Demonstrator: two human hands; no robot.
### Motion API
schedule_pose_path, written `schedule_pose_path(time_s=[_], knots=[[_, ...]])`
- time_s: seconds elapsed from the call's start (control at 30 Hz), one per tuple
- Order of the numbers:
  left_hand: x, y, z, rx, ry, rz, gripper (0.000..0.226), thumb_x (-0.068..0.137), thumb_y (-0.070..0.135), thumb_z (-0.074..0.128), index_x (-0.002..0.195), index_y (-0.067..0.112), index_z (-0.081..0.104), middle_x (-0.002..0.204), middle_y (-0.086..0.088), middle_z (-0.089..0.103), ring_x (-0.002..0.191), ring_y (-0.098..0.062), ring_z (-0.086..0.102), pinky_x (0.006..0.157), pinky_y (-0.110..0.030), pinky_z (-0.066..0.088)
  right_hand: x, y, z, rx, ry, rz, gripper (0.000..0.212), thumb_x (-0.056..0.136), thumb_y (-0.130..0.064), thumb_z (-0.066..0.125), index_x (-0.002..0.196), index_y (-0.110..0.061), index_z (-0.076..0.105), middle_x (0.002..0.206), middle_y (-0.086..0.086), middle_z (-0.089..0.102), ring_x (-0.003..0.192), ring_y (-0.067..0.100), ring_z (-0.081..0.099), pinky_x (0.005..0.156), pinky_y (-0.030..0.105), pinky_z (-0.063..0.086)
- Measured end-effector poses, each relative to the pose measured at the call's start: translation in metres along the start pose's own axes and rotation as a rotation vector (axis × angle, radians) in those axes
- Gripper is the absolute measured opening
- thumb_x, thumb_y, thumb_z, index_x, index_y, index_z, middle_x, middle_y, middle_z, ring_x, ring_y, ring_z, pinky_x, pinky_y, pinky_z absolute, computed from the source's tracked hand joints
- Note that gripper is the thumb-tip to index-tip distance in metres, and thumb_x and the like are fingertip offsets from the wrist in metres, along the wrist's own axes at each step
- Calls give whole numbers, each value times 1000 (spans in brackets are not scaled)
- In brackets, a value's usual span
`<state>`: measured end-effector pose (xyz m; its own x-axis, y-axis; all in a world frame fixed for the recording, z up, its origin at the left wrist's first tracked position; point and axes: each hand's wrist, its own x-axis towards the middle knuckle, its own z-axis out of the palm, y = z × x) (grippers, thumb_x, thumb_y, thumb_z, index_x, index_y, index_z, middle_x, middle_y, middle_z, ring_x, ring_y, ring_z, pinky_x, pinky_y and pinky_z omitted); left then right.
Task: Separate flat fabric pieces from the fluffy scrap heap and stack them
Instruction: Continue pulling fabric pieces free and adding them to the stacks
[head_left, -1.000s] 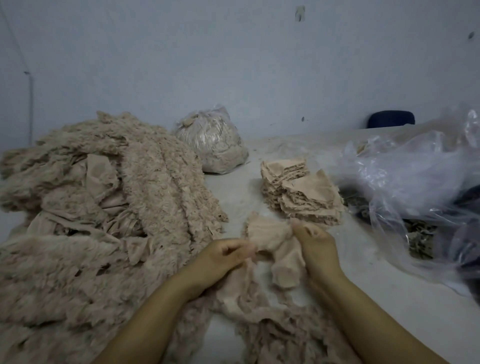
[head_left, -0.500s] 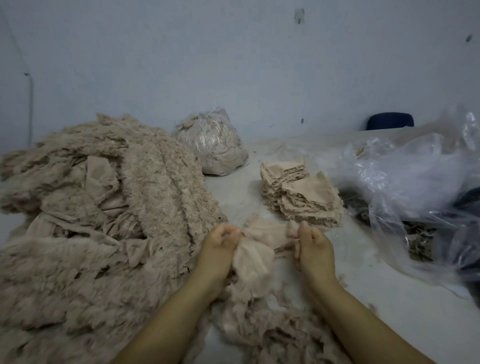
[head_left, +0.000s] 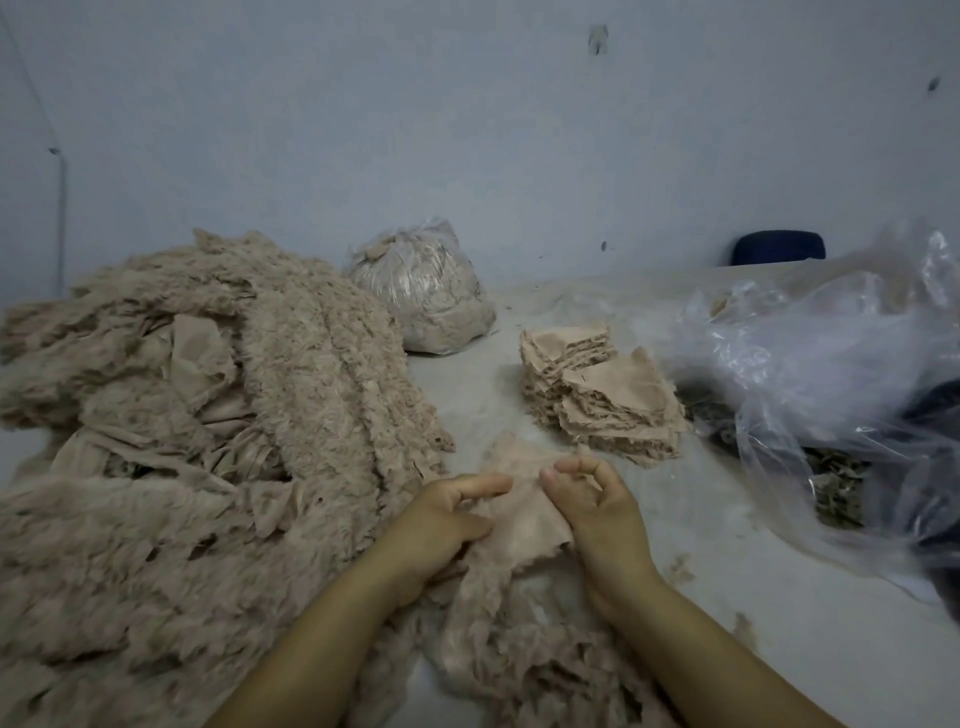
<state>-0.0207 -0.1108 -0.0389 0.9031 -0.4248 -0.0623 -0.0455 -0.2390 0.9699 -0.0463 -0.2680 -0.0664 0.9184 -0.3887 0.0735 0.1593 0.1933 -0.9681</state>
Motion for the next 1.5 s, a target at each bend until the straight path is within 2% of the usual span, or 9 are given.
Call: schedule_pose_path(time_s=[0.1, 0.33, 0.5, 0.77, 0.87, 1.07, 1.23, 1.37, 1.5], knots=[[8, 2, 0, 71, 8, 33, 53, 91, -4, 54, 140, 14, 44, 149, 3, 36, 131, -18, 41, 98, -20, 39, 21, -7, -5, -188, 79, -131, 20, 80, -16, 76, 78, -14, 56, 54, -3, 48, 50, 10, 45, 47, 22, 39], [65, 12, -15, 184, -121, 19, 86, 79, -5, 70, 149, 9, 21, 155, -4, 23, 53, -8, 61, 53, -21, 52, 80, -14, -10, -536, 162, -213, 18, 77, -24, 77, 74, -15, 63, 65, -3, 60, 62, 12, 53, 55, 21, 38], [87, -7, -21, 414, -161, -27, 95, 75, 12, 79, 150, 16, 21, 156, -2, 23, 121, -17, 52, 85, -20, 48, 95, 8, -19, -757, 91, -110, 14, 83, -23, 72, 79, -19, 59, 75, -3, 61, 76, 19, 59, 64, 29, 45], [58, 6, -41, 581, -25, 112, 57, 78, 41, 73, 130, 26, 53, 140, 2, 48, 113, -11, 55, 98, -30, 45, 65, 5, -26, -827, 164, -285, 7, 90, -29, 60, 91, -23, 58, 101, 2, 56, 88, 13, 53, 68, 28, 38], [23, 22, -64, 554, -259, 130, 29, 66, 42, 83, 91, 36, 70, 97, 11, 71, 88, -2, 64, 82, -20, 51, 27, 5, -19, -692, -11, -479, 8, 92, -19, 60, 87, -25, 58, 92, 1, 57, 76, 4, 51, 65, 14, 39], [-20, 2, -87, 1145, -368, 133, 34, 82, 34, 72, 112, 20, 67, 111, 7, 62, 102, -7, 56, 92, -26, 44, -32, 10, -35, -1014, -892, -800, 17, 93, -18, 53, 97, -17, 69, 102, 4, 63, 88, 17, 58, 69, 24, 49], [-27, -8, -84, 890, -146, 212, 24, 97, 13, 49, 85, 33, 55, 86, 13, 59, 83, -4, 55, 74, -17, 43, -33, -10, -47, -1165, -915, -729, 14, 72, 6, 53, 72, -7, 60, 80, 5, 60, 77, 15, 43, 65, 27, 37], [-22, -14, -69, 742, -73, 227, 26, 98, 6, 44, 88, 29, 52, 87, 17, 56, 81, 8, 52, 67, -4, 38, -41, -20, -28, -961, -585, -594, 24, 85, -30, 42, 82, -17, 62, 80, -13, 53, 78, 4, 45, 71, 25, 38], [-17, -19, -59, 609, -44, 215, 17, 97, 5, 44, 96, 14, 58, 93, 1, 62, 86, -12, 59, 73, -19, 45, -56, 5, -5, -962, -652, -489, 25, 85, -52, 61, 92, -28, 58, 85, -21, 48, 80, -9, 45, 71, 14, 36]])
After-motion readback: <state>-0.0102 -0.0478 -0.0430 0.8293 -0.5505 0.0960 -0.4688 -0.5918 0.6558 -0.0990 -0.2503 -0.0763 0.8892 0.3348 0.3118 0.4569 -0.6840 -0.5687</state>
